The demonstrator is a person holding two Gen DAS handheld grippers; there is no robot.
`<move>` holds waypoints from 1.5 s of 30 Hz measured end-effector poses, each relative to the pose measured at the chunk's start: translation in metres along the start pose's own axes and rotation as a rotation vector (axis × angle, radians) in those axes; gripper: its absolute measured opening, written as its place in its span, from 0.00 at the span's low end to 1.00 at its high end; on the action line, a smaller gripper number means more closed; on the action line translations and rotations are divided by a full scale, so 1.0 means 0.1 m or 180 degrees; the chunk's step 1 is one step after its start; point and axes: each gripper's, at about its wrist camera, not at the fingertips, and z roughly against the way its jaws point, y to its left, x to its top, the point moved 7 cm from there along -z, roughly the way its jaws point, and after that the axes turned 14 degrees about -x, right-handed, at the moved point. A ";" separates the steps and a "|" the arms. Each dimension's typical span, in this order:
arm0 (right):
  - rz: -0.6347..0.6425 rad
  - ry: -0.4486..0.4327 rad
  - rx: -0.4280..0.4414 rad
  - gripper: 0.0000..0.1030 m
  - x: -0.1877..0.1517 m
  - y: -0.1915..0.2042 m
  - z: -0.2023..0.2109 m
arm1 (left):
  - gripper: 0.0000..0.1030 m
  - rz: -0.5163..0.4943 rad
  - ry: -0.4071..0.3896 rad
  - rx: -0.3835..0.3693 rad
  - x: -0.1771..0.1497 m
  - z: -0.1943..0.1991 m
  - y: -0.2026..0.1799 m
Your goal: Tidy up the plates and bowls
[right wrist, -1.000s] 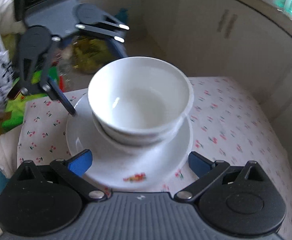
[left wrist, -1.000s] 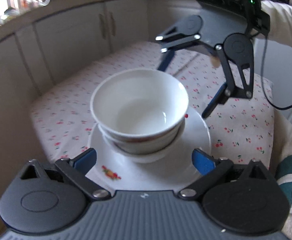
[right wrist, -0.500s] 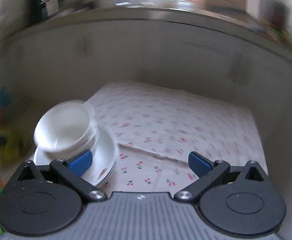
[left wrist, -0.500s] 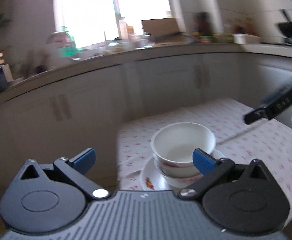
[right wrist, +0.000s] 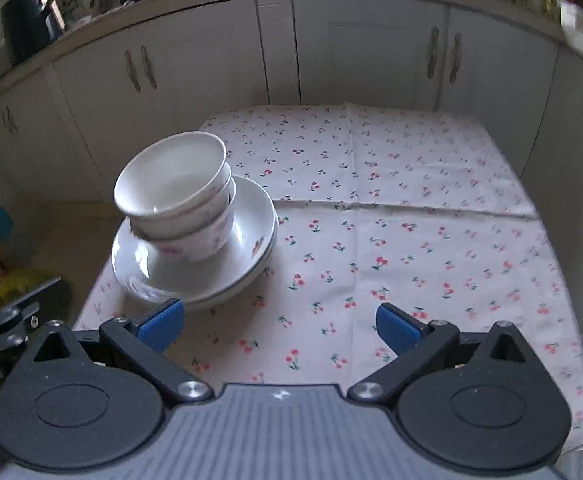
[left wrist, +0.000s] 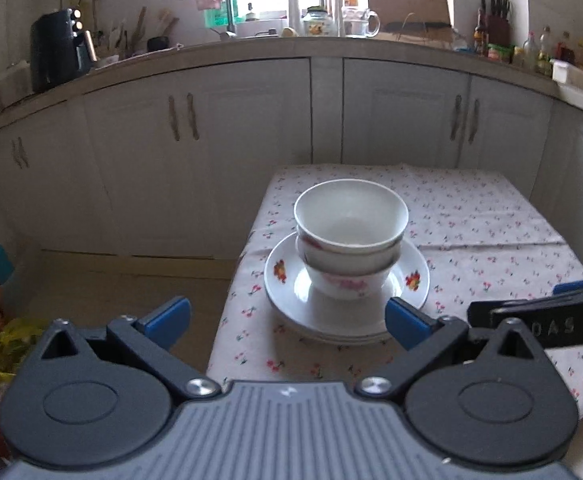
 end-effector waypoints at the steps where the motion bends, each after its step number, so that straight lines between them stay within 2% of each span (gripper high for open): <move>1: 0.0042 -0.0046 -0.0060 1.00 -0.04 0.05 0.07 | 0.99 -0.0010 -0.0003 0.0034 -0.01 0.04 -0.01; 10: 0.0037 -0.0273 -0.0157 1.00 -0.01 -0.04 0.36 | 0.99 0.0055 -0.0043 0.0177 0.05 0.23 -0.04; 20: 0.0059 -0.0399 -0.0210 1.00 0.07 -0.01 0.47 | 0.99 0.0185 -0.0049 0.0198 0.08 0.26 0.01; 45: 0.0038 -0.0280 -0.0272 1.00 0.04 -0.03 0.32 | 0.99 0.0228 0.0071 0.0161 0.03 0.14 -0.03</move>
